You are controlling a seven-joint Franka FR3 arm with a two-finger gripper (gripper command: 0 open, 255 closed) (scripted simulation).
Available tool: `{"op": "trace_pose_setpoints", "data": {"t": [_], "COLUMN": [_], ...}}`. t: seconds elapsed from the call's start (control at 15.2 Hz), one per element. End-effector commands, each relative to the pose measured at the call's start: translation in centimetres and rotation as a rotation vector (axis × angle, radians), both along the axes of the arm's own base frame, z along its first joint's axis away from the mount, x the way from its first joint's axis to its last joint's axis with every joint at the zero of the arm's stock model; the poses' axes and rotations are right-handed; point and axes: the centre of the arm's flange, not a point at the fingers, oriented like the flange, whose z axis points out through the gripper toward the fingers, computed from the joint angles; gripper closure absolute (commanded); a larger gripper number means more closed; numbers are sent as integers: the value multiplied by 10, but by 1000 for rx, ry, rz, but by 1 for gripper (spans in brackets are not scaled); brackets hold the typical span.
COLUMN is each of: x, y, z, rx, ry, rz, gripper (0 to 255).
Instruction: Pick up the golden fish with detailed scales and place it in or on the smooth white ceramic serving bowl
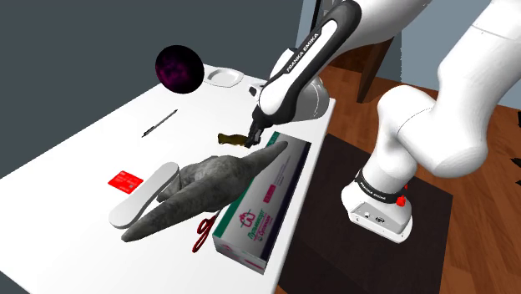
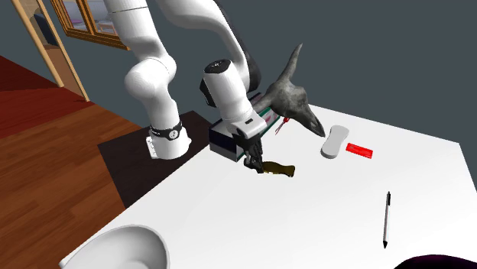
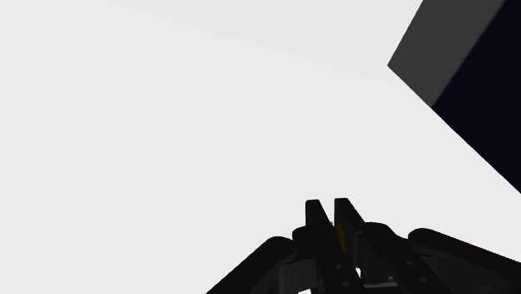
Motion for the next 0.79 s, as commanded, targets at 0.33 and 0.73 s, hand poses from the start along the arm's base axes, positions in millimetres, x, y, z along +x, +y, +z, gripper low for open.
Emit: {"op": "trace_pose_setpoints", "data": {"t": [0.33, 0.73], "x": [-1, -1], "y": [1, 1], "z": [-1, 30], "rx": [-1, -1], "ry": [6, 6], "rz": [4, 4], "gripper": [255, 255]}}
